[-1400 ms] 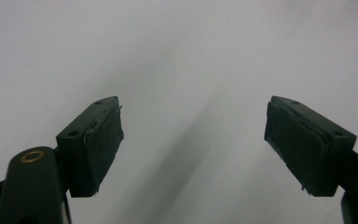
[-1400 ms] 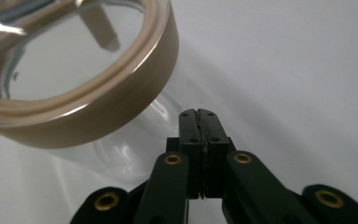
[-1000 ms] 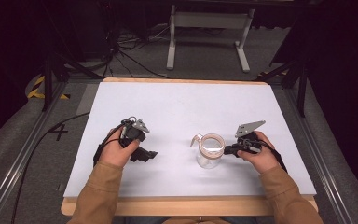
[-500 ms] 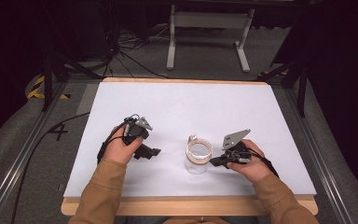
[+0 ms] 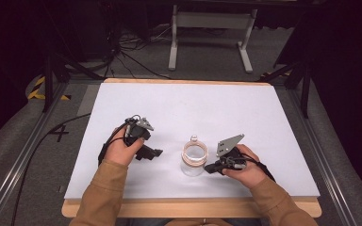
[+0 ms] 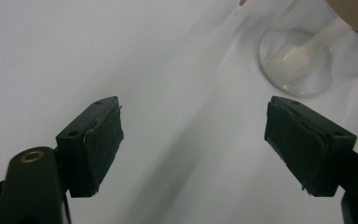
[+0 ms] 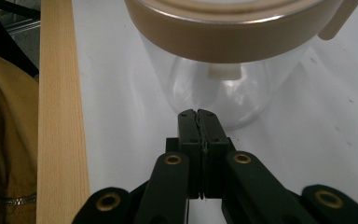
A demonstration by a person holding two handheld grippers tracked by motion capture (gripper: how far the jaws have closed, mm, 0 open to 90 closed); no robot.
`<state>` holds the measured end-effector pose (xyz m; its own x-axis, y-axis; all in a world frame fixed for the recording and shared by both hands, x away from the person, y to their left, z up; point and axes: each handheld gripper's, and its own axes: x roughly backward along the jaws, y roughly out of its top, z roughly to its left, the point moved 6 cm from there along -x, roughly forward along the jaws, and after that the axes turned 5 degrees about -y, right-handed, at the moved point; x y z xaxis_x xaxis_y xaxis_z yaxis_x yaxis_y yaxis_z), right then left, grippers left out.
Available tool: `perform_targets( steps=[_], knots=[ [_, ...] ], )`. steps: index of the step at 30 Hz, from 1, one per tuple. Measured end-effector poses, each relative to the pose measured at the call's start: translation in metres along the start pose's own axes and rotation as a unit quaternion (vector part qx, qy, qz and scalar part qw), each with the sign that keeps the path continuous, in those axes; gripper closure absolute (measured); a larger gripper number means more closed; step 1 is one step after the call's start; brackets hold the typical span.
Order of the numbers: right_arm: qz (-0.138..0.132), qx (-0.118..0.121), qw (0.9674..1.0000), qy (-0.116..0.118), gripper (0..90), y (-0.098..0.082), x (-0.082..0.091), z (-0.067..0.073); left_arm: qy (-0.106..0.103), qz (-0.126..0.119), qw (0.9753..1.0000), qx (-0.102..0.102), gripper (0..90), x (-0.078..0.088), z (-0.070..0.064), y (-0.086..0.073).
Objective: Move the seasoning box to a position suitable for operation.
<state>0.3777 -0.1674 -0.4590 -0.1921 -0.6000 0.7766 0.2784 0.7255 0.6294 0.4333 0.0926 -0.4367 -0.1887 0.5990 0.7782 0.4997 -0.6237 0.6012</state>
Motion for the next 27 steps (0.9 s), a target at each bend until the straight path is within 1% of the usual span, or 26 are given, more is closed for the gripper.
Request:
perform_targets(
  steps=[1, 4, 5, 6, 7, 8, 9, 11, 13, 14, 15, 16, 17, 18, 19, 21, 22, 23, 24, 25, 26, 27],
  knots=[
    [-0.001, 0.0, 1.0, 0.001, 90.0, 0.0, 0.0, 0.0, 0.004, -0.009, 1.0, 0.003, 19.4, 0.0, 0.0, 0.001],
    [-0.011, -0.004, 0.9999, 0.0, 90.0, 0.0, 0.006, -0.003, -0.006, -0.016, 0.9996, 0.021, 22.0, 0.003, -0.002, 0.003],
    [-0.014, -0.004, 0.9999, -0.002, 90.0, 0.0, 0.009, -0.004, -0.006, -0.016, 0.9996, 0.021, 23.7, 0.003, -0.002, 0.003],
    [-0.019, -0.008, 0.9998, -0.008, 90.0, -0.001, 0.015, -0.006, -0.01, -0.034, 0.9991, 0.021, 24.8, 0.006, -0.003, 0.007],
    [-0.019, -0.008, 0.9998, -0.008, 90.0, -0.001, 0.015, -0.006, -0.01, -0.034, 0.9991, 0.021, 25.3, 0.006, -0.003, 0.007],
    [-0.032, -0.02, 0.9991, -0.019, 90.0, -0.002, 0.025, -0.012, -0.01, -0.064, 0.9976, 0.026, 25.5, 0.009, -0.005, 0.014],
    [-0.038, -0.025, 0.9986, -0.026, 90.0, -0.002, 0.029, -0.014, -0.008, -0.081, 0.9962, 0.03, 25.7, 0.01, -0.006, 0.018],
    [-0.05, -0.034, 0.9972, -0.043, 90.0, -0.005, 0.04, -0.02, -0.005, -0.099, 0.9947, 0.026, 26.5, 0.012, -0.008, 0.026],
    [-0.062, -0.044, 0.9955, -0.057, 90.0, -0.008, 0.05, -0.025, -0.002, -0.111, 0.9935, 0.026, 26.4, 0.012, -0.011, 0.032],
    [-0.068, -0.05, 0.9944, -0.064, 90.0, -0.01, 0.055, -0.027, -0.001, -0.11, 0.9938, 0.016, 26.5, 0.012, -0.012, 0.034],
    [-0.068, -0.05, 0.9944, -0.064, 90.0, -0.01, 0.055, -0.027, -0.001, -0.11, 0.9938, 0.016, 26.5, 0.012, -0.012, 0.034],
    [-0.08, -0.061, 0.9918, -0.079, 90.0, -0.013, 0.064, -0.032, -0.005, -0.116, 0.9931, 0.011, 27.6, 0.012, -0.016, 0.038],
    [-0.085, -0.064, 0.9909, -0.083, 90.0, -0.014, 0.067, -0.033, -0.007, -0.121, 0.9926, 0.008, 29.5, 0.013, -0.017, 0.04],
    [-0.085, -0.064, 0.9909, -0.083, 90.0, -0.014, 0.067, -0.033, -0.007, -0.121, 0.9926, 0.008, 33.4, 0.013, -0.017, 0.04],
    [-0.089, -0.066, 0.99, -0.087, 90.0, -0.015, 0.07, -0.034, -0.012, -0.13, 0.9915, 0.001, 33.4, 0.015, -0.018, 0.043],
    [-0.098, -0.076, 0.9877, -0.096, 90.0, -0.019, 0.076, -0.037, -0.025, -0.155, 0.9875, -0.013, 47.2, 0.017, -0.021, 0.049],
    [-0.099, -0.079, 0.9872, -0.097, 90.0, -0.021, 0.078, -0.037, -0.027, -0.161, 0.9863, -0.022, 50.4, 0.019, -0.021, 0.051],
    [-0.099, -0.079, 0.9872, -0.097, 90.0, -0.021, 0.078, -0.037, -0.027, -0.161, 0.9863, -0.022, 53.7, 0.019, -0.021, 0.051],
    [-0.1, -0.082, 0.9865, -0.1, 90.0, -0.023, 0.079, -0.038, -0.034, -0.173, 0.984, -0.027, 53.7, 0.021, -0.023, 0.056],
    [-0.101, -0.088, 0.9852, -0.107, 90.0, -0.028, 0.081, -0.038, -0.044, -0.183, 0.9817, -0.032, 62.0, 0.022, -0.025, 0.061],
    [-0.101, -0.088, 0.9852, -0.107, 90.0, -0.028, 0.081, -0.038, -0.044, -0.183, 0.9817, -0.032, 65.4, 0.022, -0.025, 0.061],
    [-0.099, -0.092, 0.9847, -0.11, 90.0, -0.032, 0.082, -0.037, -0.052, -0.178, 0.9821, -0.032, 68.2, 0.022, -0.027, 0.064]
  ],
)
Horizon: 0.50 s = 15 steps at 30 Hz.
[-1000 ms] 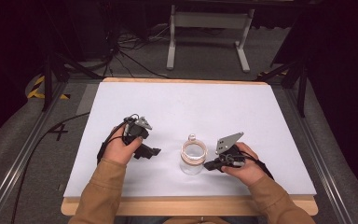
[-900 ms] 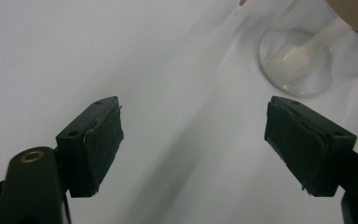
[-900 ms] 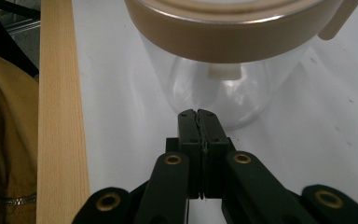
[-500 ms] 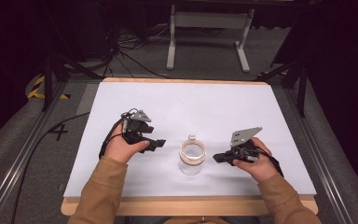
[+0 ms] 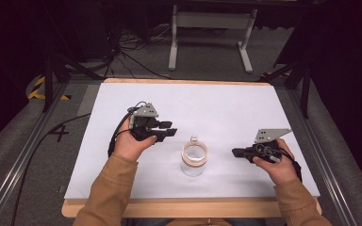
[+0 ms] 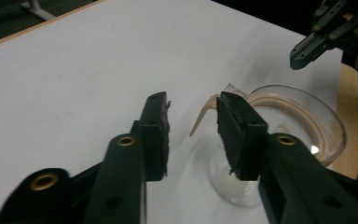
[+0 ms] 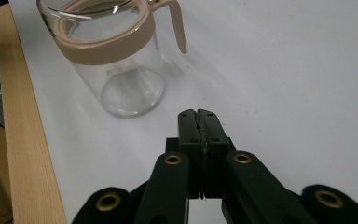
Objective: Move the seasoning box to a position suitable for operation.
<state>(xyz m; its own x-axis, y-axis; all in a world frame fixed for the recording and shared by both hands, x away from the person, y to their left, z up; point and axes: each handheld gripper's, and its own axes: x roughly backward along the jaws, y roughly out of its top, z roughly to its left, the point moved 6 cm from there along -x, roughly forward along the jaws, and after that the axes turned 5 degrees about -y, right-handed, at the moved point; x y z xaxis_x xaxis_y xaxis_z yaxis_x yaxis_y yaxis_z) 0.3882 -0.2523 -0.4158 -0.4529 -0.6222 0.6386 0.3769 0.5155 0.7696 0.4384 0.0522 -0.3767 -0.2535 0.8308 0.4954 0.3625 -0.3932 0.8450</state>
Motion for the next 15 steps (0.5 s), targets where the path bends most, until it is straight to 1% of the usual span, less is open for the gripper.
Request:
perform_targets(
  steps=[1, 2, 3, 4, 5, 6, 7, 9, 10, 12, 15],
  knots=[
    [0.0, 0.0, 1.0, 0.0, 90.0, 0.0, 0.0, 0.0, 0.0, 0.0, 1.0, 0.0, 71.6, 0.0, 0.0, 0.0],
    [-0.001, -0.002, 1.0, -0.002, 90.0, -0.001, 0.001, 0.0, -0.003, -0.003, 1.0, 0.001, 71.6, -0.002, -0.001, 0.001],
    [0.0, -0.006, 1.0, -0.005, 90.0, -0.005, 0.002, -0.001, -0.006, 0.0, 1.0, -0.001, 77.0, -0.007, -0.001, 0.004],
    [0.0, -0.006, 1.0, -0.005, 90.0, -0.005, 0.002, -0.001, -0.006, 0.0, 1.0, -0.001, 78.5, -0.007, -0.001, 0.004],
    [0.003, -0.009, 0.9999, -0.007, 90.0, -0.008, 0.003, -0.001, -0.009, 0.005, 0.9999, -0.002, 80.4, -0.012, -0.001, 0.006],
    [0.003, -0.009, 0.9999, -0.007, 90.0, -0.008, 0.003, -0.001, -0.009, 0.005, 0.9999, -0.002, 82.5, -0.012, -0.001, 0.006],
    [0.003, -0.01, 0.9999, -0.008, 90.0, -0.009, 0.003, -0.001, -0.014, 0.006, 0.9999, -0.004, 82.5, -0.015, -0.001, 0.007],
    [0.005, -0.012, 0.9999, -0.009, 90.0, -0.012, 0.003, 0.0, -0.022, 0.006, 0.9997, -0.003, 86.4, -0.022, -0.001, 0.008],
    [0.006, -0.013, 0.9999, -0.01, 90.0, -0.013, 0.003, 0.0, -0.026, 0.002, 0.9997, -0.004, 87.3, -0.026, -0.002, 0.009],
    [0.007, -0.013, 0.9998, -0.01, 90.0, -0.015, 0.003, 0.002, -0.034, 0.006, 0.9994, -0.01, 88.0, -0.032, -0.003, 0.01],
    [0.011, -0.013, 0.9998, -0.009, 90.0, -0.017, 0.001, 0.004, -0.054, 0.004, 0.9985, -0.006, 88.5, -0.041, -0.005, 0.012]
  ],
)
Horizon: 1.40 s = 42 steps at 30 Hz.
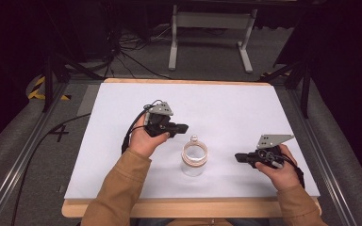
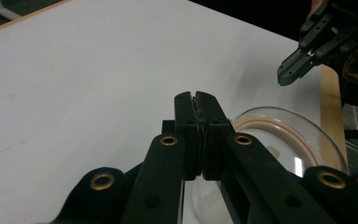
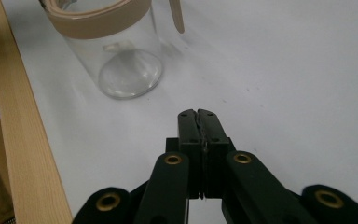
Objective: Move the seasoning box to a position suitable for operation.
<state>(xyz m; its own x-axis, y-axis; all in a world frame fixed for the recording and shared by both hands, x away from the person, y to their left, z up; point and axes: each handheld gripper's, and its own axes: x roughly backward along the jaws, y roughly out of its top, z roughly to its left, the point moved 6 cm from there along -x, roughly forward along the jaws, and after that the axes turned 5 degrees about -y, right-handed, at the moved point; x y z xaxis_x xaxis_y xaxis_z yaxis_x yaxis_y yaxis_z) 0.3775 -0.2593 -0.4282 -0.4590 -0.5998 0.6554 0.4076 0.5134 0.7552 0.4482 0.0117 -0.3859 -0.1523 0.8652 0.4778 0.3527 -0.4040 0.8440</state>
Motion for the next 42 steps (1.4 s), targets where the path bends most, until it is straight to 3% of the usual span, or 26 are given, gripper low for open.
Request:
perform_targets(
  steps=[8, 11, 29, 42],
  knots=[
    [0.005, 0.001, 1.0, 0.001, 90.0, -0.005, -0.002, 0.005, -0.025, 0.018, 0.9995, -0.01, 89.3, -0.018, -0.003, 0.001],
    [0.006, 0.003, 1.0, 0.003, 90.0, -0.006, -0.002, 0.006, -0.012, 0.03, 0.9994, -0.013, 89.2, -0.022, -0.001, 0.0],
    [0.01, 0.014, 0.9998, 0.012, 90.0, -0.003, -0.007, 0.015, -0.014, 0.026, 0.9995, -0.009, 89.5, -0.024, 0.0, -0.001],
    [-0.028, 0.06, 0.9961, 0.059, 90.0, 0.033, -0.026, 0.064, -0.012, 0.03, 0.9994, -0.005, 89.3, -0.026, 0.001, -0.001]
  ],
)
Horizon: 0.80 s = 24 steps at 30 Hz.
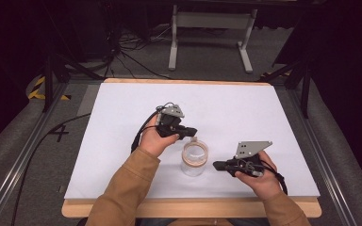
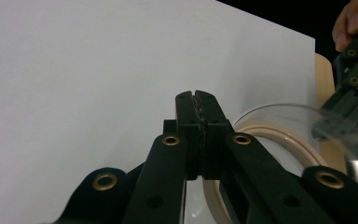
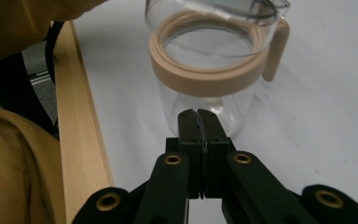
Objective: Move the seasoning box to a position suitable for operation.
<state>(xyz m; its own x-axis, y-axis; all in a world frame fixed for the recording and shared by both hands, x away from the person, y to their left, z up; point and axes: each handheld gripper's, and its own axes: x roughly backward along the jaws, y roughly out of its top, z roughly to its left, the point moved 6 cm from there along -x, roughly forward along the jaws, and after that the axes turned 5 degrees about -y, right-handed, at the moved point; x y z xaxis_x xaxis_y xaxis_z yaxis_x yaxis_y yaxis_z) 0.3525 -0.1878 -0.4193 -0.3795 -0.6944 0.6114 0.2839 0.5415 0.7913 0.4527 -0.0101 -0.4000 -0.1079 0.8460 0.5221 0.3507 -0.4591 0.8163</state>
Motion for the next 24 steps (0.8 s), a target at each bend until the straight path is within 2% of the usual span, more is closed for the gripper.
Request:
perform_targets(
  steps=[3, 7, 12, 18, 23, 24],
  knots=[
    [-0.007, 0.003, 1.0, 0.006, 90.0, 0.005, -0.002, 0.004, 0.004, 0.011, 0.9999, -0.001, 89.3, 0.0, 0.001, -0.001],
    [-0.022, 0.001, 0.9998, 0.004, 90.0, 0.014, -0.007, 0.007, 0.005, 0.011, 0.9999, -0.001, 89.3, 0.0, 0.002, -0.001],
    [-0.048, -0.002, 0.9989, -0.005, 90.0, 0.024, -0.013, 0.007, 0.003, 0.01, 0.9999, 0.001, 89.3, 0.0, 0.002, -0.001],
    [-0.074, -0.008, 0.997, -0.022, 90.0, 0.029, -0.009, 0.003, -0.004, 0.004, 1.0, 0.006, 88.8, 0.0, 0.001, -0.001],
    [-0.08, -0.011, 0.9965, -0.021, 90.0, 0.03, -0.009, 0.003, 0.005, 0.004, 1.0, 0.006, 87.8, 0.002, 0.001, -0.001],
    [-0.079, -0.01, 0.9966, -0.021, 90.0, 0.03, -0.009, 0.003, 0.007, -0.004, 0.9999, 0.007, 87.2, 0.003, 0.001, 0.0]
  ],
)
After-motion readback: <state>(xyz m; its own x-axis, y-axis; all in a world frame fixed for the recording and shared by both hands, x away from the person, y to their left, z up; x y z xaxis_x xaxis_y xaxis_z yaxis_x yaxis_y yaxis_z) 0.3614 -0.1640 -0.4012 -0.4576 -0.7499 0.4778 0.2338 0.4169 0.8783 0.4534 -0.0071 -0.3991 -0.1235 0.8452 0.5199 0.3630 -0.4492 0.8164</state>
